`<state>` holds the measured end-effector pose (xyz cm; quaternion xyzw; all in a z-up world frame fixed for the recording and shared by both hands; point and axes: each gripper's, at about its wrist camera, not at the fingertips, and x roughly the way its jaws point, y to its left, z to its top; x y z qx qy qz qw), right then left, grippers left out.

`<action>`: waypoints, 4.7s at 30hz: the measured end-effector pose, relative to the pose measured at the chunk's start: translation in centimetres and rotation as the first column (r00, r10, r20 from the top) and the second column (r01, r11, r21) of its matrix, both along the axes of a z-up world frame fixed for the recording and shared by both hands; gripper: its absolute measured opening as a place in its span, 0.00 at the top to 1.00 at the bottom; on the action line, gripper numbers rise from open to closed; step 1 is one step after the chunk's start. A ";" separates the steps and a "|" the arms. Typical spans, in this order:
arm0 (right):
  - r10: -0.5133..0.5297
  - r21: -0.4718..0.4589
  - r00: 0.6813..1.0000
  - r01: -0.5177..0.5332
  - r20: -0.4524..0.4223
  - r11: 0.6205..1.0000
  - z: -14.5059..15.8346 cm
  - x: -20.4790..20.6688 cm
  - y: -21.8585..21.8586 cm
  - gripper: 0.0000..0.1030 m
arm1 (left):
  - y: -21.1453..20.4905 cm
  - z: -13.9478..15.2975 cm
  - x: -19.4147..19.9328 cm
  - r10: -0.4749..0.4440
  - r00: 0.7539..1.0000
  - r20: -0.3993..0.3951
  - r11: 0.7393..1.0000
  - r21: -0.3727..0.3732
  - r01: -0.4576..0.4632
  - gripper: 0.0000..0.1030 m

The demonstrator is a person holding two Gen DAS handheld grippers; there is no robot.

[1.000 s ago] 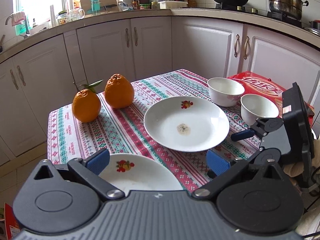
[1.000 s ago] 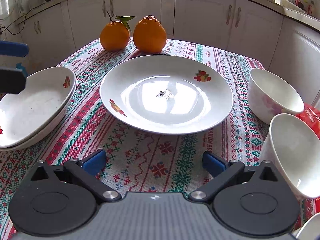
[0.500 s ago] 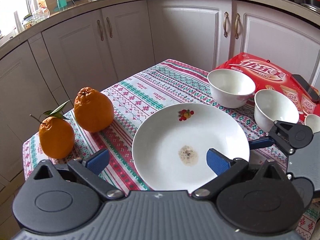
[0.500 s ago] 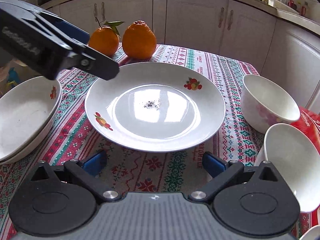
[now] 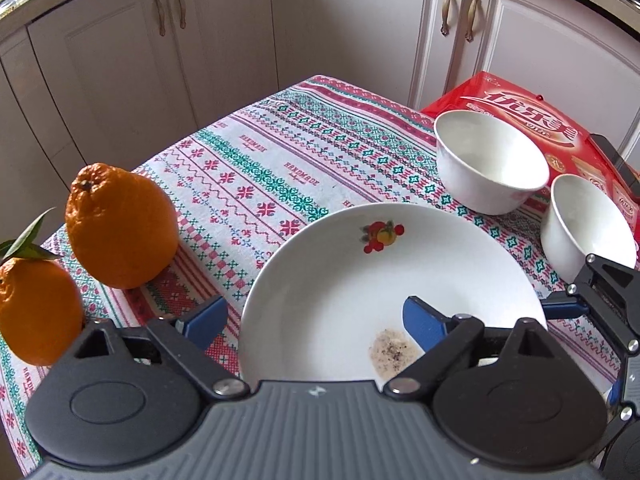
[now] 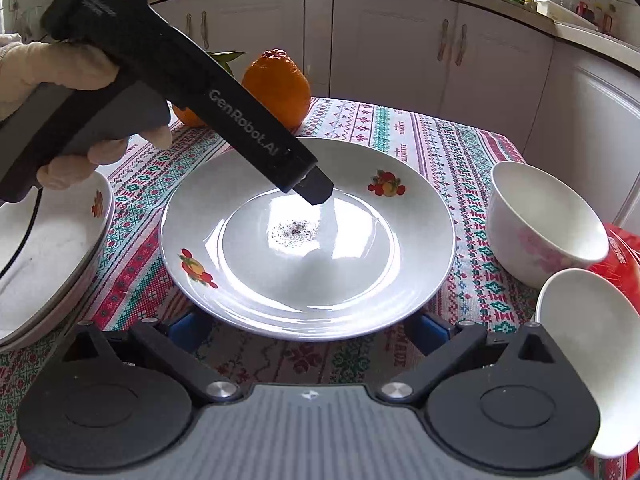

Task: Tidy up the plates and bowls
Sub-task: 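Grasp the rim of the stained white plate with the left tool while the right tool hovers above it, then lift the stained white plate off the cloth with the left tool, then carry the held plate with the left tool over the stacked white plates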

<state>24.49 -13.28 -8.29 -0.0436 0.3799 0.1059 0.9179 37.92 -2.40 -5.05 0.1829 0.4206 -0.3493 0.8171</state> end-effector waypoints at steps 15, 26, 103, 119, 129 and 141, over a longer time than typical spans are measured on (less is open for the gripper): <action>0.003 -0.018 1.000 -0.003 0.008 1.000 -0.1 -0.1 0.1 0.01 | -1.3 -1.0 3.0 -0.085 0.988 -0.128 0.996 0.025 0.089 0.22; 0.000 -0.016 1.000 0.000 0.006 1.000 -0.3 0.1 0.1 0.01 | -1.8 -1.4 4.1 -0.118 0.975 -0.189 0.992 0.028 0.126 0.22; 0.379 -0.118 0.923 -0.370 0.065 0.922 5.4 -8.8 10.6 0.02 | 17.4 3.5 -11.8 0.259 0.956 -0.141 0.953 -0.122 -0.276 0.22; 0.389 -0.147 0.921 -0.380 0.038 0.913 4.8 -8.8 11.9 0.02 | 19.0 1.5 -12.1 0.281 0.942 -0.182 0.940 -0.144 -0.309 0.22; 0.400 -0.157 0.916 -0.391 0.034 0.907 4.4 -8.9 12.3 0.02 | 19.4 1.0 -12.0 0.288 0.938 -0.195 0.937 -0.145 -0.318 0.22; 0.418 -0.154 0.908 -0.408 0.037 0.900 4.4 -8.9 12.2 0.02 | 19.6 0.9 -11.9 0.293 0.935 -0.201 0.938 -0.128 -0.322 0.21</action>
